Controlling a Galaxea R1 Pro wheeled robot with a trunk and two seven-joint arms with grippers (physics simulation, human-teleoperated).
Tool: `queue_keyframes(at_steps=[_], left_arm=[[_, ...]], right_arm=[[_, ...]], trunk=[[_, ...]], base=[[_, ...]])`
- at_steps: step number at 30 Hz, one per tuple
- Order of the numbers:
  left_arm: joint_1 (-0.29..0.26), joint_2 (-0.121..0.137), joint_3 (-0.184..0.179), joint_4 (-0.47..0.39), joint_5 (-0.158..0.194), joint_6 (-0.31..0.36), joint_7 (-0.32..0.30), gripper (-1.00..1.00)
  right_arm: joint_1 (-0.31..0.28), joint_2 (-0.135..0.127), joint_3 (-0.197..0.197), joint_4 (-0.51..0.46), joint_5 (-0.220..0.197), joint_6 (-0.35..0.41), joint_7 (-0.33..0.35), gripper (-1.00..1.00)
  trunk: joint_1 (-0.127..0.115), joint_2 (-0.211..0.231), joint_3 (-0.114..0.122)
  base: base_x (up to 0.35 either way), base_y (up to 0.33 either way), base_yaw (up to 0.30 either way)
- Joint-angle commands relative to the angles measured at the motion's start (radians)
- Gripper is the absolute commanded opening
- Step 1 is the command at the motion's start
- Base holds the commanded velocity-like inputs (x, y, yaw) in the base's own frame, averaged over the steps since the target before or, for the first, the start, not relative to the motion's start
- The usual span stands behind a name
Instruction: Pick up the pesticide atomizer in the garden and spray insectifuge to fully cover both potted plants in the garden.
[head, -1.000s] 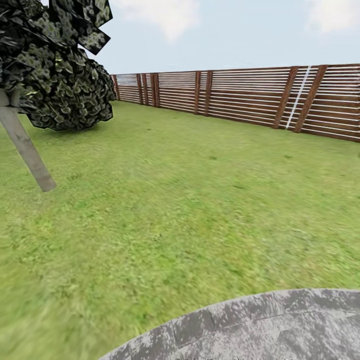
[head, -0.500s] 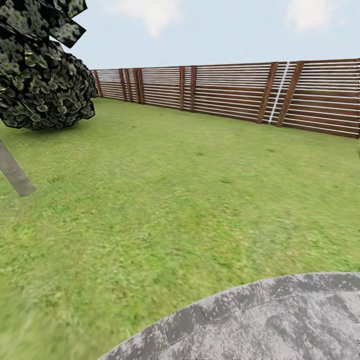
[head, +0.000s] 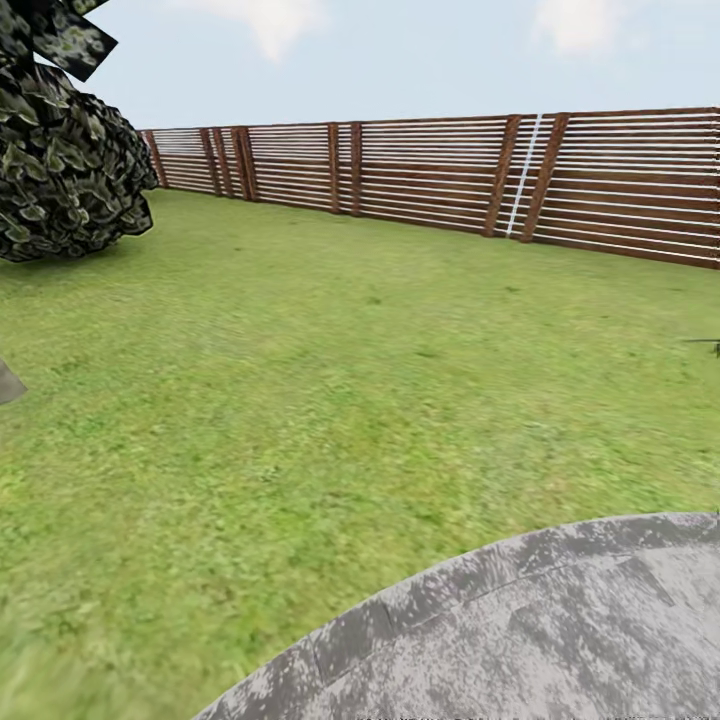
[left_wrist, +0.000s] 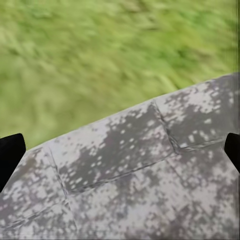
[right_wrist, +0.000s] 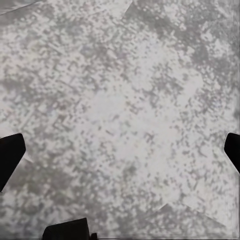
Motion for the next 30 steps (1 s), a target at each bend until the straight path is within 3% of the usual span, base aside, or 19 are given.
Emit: queue_keyframes(at_steps=[1,30], left_arm=[[0.000,0.000,0.001,0.001,0.000,-0.003,0.000,1.00],[0.000,0.000,0.001,0.001,-0.001,-0.003,-0.001,1.00]], right_arm=[[-0.001,0.001,-0.003,0.001,0.007,-0.003,-0.003,1.00],[0.000,-0.001,-0.005,-0.004,0.005,-0.003,0.000,1.00]], trunk=[[0.000,0.000,-0.002],[0.000,0.000,-0.036]], base=[[0.000,0.000,-0.185],[0.000,0.000,-0.206]])
